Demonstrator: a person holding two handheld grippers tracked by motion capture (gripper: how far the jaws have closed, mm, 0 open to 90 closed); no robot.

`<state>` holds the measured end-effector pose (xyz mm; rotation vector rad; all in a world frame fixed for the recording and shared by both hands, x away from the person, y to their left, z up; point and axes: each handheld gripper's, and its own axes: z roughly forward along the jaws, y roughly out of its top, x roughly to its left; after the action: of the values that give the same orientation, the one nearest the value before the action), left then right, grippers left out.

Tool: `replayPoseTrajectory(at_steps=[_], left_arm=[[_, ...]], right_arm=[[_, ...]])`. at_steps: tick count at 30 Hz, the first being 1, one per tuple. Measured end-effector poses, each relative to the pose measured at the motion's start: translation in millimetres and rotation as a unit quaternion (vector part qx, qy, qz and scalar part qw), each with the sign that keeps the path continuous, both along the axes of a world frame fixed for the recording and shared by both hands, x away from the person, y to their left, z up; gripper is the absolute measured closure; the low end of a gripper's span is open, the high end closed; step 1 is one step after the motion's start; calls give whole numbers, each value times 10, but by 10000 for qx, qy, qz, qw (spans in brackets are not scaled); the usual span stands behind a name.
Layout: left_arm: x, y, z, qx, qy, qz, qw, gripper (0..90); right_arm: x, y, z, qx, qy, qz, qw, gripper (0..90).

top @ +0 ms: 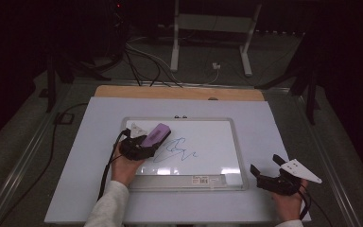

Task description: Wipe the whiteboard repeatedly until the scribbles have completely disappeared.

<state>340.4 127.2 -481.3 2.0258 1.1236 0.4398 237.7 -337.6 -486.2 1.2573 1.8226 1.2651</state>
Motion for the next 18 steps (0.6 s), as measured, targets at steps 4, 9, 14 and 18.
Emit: replayPoseTrajectory(at_steps=[4,9,14,18], left_arm=[[3,-17,-57,105,41,27,9999,406],[33,-28,-121,250,83,93,9996,406],[39,-47,-173,508,90,154,9985,405],[36,-45,-203,563,158,123,9982,404]], right_arm=[[6,5,-5,2,14,1,10000,20],[10,-1,-7,-10,16,-13,10000,20],[5,-7,-3,2,3,-19,10000,20],[3,-5,-1,-3,5,-16,10000,20]])
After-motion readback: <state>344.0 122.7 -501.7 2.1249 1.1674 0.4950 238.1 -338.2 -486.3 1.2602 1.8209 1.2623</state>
